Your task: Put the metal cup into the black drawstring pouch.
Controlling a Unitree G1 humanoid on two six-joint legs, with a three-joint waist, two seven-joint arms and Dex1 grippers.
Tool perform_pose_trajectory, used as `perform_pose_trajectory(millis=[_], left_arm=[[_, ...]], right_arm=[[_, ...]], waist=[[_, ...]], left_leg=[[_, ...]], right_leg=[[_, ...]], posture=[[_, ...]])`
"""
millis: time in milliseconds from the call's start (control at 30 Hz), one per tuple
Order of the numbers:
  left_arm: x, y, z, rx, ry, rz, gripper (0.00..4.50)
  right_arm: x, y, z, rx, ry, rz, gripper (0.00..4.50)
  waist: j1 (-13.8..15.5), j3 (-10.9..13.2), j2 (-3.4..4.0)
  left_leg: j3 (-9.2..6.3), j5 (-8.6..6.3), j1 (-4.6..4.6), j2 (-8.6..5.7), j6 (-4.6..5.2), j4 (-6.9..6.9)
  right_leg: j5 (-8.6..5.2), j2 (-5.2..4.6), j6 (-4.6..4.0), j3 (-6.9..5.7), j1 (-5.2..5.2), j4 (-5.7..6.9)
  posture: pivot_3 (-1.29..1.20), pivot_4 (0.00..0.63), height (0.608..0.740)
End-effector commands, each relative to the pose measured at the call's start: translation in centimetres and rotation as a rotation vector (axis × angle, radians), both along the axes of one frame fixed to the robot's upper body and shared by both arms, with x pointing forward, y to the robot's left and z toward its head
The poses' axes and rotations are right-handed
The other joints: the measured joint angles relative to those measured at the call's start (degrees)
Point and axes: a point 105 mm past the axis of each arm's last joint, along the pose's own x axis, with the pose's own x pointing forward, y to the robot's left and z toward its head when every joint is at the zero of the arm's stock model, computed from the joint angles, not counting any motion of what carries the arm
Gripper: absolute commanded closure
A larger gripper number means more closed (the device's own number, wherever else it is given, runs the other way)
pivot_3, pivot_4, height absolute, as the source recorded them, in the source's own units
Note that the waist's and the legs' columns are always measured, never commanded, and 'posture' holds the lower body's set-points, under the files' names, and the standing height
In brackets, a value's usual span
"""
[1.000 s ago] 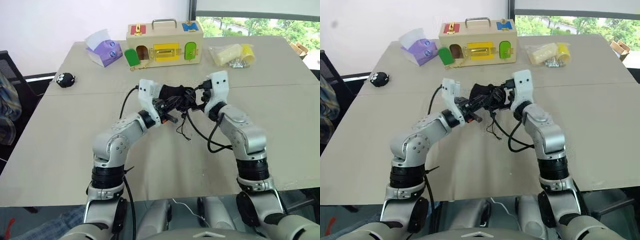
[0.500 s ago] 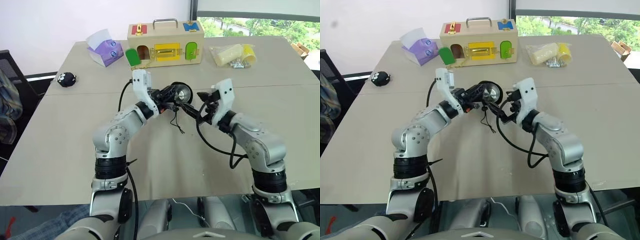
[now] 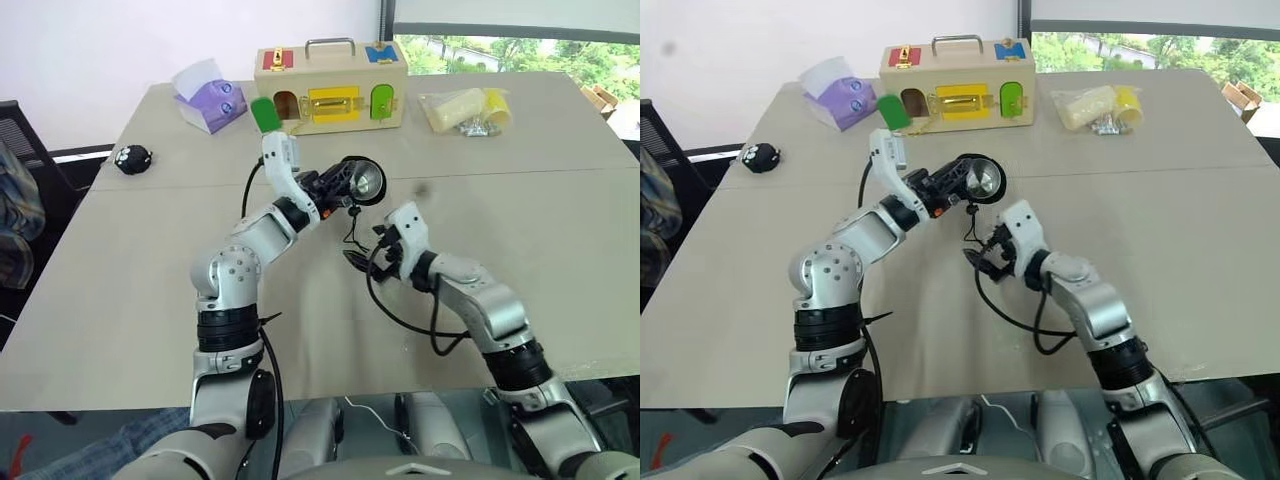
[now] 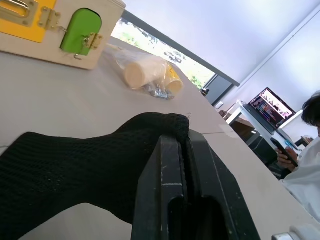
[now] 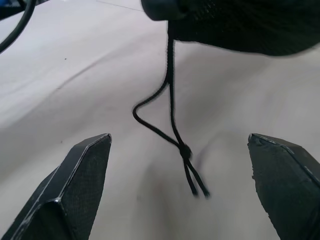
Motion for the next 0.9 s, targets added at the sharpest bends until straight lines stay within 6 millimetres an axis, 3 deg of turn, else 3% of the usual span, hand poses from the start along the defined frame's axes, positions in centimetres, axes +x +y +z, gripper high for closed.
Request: perform_pose_trajectory(millis=[33, 100, 133, 200, 400, 567, 667, 767, 833, 900], left_arm=[[-0.2, -0.2, 1.5, -0.002, -0.056, -0.008, 4.5], [-0.2, -0.1, 1.5, -0.001, -0.058, -0.006, 4.5], [-0.2, -0.1, 1.5, -0.001, -0.058, -0.006, 4.5], [-0.1, 0.0, 1.5, -0.002, -0.058, -0.003, 4.5], [-0.1, -0.1, 1.2, -0.002, -0.056, 0.0, 4.5], [-0.1, -0.1, 1.1, 0.003, -0.057, 0.0, 4.5], [-0.1, -0.1, 1.1, 0.008, -0.058, 0.0, 4.5], [0.0, 0.2, 1.2, 0.009, -0.061, 0.007, 4.5], [-0.1, 0.2, 1.0, 0.006, -0.057, 0.011, 4.5], [-0.2, -0.1, 0.6, 0.009, -0.053, 0.009, 4.5]], right_arm=[[0.7, 0.9, -0.3, -0.072, -0.066, 0.025, 0.06], [0.9, 0.7, -0.5, -0.099, -0.084, 0.02, 0.06], [1.0, 0.7, -0.5, -0.102, -0.094, 0.017, 0.61], [1.2, 0.6, 0.0, -0.083, -0.109, 0.008, 1.23], [1.3, 0.7, 0.5, -0.062, -0.13, -0.002, 4.31], [0.9, 1.1, 0.0, -0.063, -0.114, 0.019, 4.42], [1.3, 0.7, 1.1, -0.048, -0.132, -0.011, 4.42], [2.5, -1.8, 3.1, -0.027, -0.185, -0.122, 4.42], [3.7, -5.1, 5.2, -0.031, -0.28, -0.26, 4.42], [4.2, -8.4, 8.5, 0.028, -0.415, -0.38, 4.42]], waist=[[0.0, 0.0, -0.01], [0.0, 0.0, -0.01], [0.0, 0.0, -0.01], [0.0, 0.0, -0.02], [-0.2, 0.0, -0.02], [-0.2, 0.0, -0.02], [-0.2, 0.0, -0.02], [-0.1, 0.0, -0.02], [0.0, 0.0, -0.02], [0.3, 0.0, -0.01]], left_leg=[[0.0, 0.0, 0.0, 0.0, 0.0, 0.01], [-0.02, 0.0, 0.0, -0.01, 0.0, 0.01], [-0.04, 0.0, -0.01, 0.01, 0.0, 0.01], [-0.05, 0.0, -0.02, 0.03, 0.0, 0.0], [-0.04, 0.0, -0.01, 0.04, 0.0, 0.0], [-0.04, 0.0, -0.01, 0.03, 0.0, 0.0], [-0.04, 0.0, -0.01, 0.03, 0.0, 0.0], [-0.04, 0.0, -0.02, 0.03, 0.0, 0.0], [-0.04, 0.0, -0.02, 0.01, 0.0, 0.01], [-0.05, 0.0, -0.04, -0.02, 0.0, 0.02]], right_leg=[[0.0, 0.0, 0.0, 0.0, 0.0, -0.01], [0.0, 0.0, 0.0, -0.02, 0.0, 0.0], [0.0, -0.01, 0.0, -0.03, -0.01, 0.0], [0.0, -0.02, 0.0, -0.03, -0.02, 0.0], [0.0, -0.02, 0.0, -0.02, -0.02, 0.01], [0.0, -0.02, 0.0, -0.01, -0.01, 0.01], [0.0, -0.01, 0.0, -0.02, -0.01, 0.01], [0.0, -0.02, 0.0, -0.02, -0.02, 0.01], [0.0, -0.01, 0.0, -0.02, -0.01, 0.01], [0.0, 0.0, 0.0, -0.04, -0.01, 0.0]], posture=[[0.0, 0.15, 0.71], [0.0, 0.15, 0.71], [0.0, 0.15, 0.71], [0.0, 0.15, 0.71], [0.0, 0.15, 0.71], [0.0, 0.15, 0.71], [0.0, 0.15, 0.71], [0.0, 0.15, 0.71], [0.0, 0.15, 0.71], [0.0, 0.15, 0.71]])
